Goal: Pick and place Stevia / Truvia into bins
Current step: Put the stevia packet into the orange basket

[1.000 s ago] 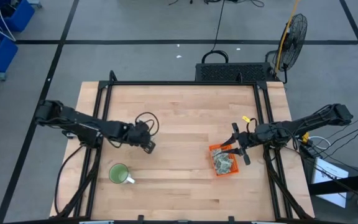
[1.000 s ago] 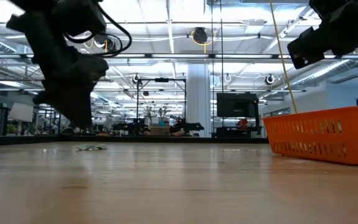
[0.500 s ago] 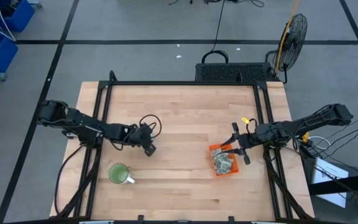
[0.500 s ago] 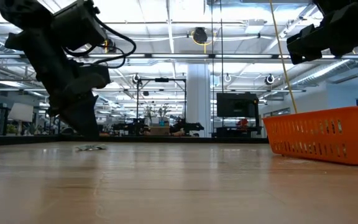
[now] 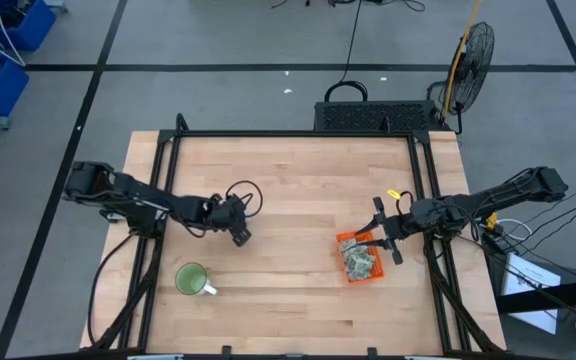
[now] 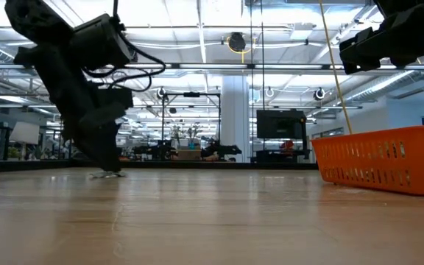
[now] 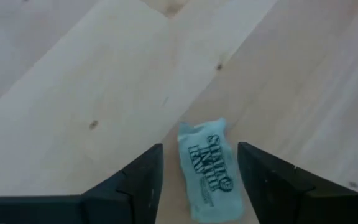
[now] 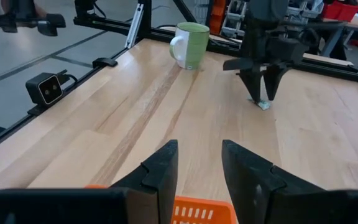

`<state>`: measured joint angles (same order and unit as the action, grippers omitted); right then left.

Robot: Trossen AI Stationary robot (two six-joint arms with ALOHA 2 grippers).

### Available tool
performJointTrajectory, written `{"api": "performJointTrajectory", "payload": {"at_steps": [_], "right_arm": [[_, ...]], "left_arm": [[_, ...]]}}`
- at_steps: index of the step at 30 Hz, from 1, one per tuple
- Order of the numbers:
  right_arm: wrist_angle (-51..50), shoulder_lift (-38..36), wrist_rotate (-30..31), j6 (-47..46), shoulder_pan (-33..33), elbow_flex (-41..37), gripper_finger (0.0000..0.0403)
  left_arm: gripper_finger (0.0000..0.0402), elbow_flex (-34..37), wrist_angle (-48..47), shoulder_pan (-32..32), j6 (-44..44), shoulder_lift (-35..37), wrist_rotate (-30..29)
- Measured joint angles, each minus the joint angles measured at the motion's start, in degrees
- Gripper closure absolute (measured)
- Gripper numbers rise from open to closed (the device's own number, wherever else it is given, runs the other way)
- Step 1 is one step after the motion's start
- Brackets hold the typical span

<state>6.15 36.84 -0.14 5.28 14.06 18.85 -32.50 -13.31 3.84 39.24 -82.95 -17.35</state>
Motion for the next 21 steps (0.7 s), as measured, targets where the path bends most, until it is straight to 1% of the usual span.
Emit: {"api": "performJointTrajectory", "payload": {"at_steps": [5, 9, 13, 16, 19, 21], "right_arm": [[0.0, -0.02, 0.0, -0.02, 0.0, 0.0, 0.0284], [0.05, -0.02, 0.0, -0.02, 0.0, 0.0, 0.0284], [0.23, -0.01, 0.0, -0.02, 0.02, 0.0, 0.0284], [0.24, 0.0, 0.0, -0.04, 0.02, 0.0, 0.0284], [0.32, 0.0, 0.0, -0.04, 0.0, 0.0, 0.0284], [0.62, 0.0, 0.0, -0.04, 0.0, 0.0, 0.0284]], "left_arm": [[0.0192, -0.36, 0.34, 0.2, -0.79, -4.97, -1.48], [0.0218, -0.42, 0.84, 0.3, -0.48, -6.34, -2.46], [0.0273, -0.19, 1.12, 0.66, 1.21, -5.95, -2.68], [0.0321, -0.07, 3.28, 0.68, 1.87, -5.75, -3.18], [0.0361, 0.14, 7.65, 0.63, 3.07, -5.77, -3.91], [0.0383, 0.25, 14.18, 0.54, 3.42, -6.21, -2.56]]}}
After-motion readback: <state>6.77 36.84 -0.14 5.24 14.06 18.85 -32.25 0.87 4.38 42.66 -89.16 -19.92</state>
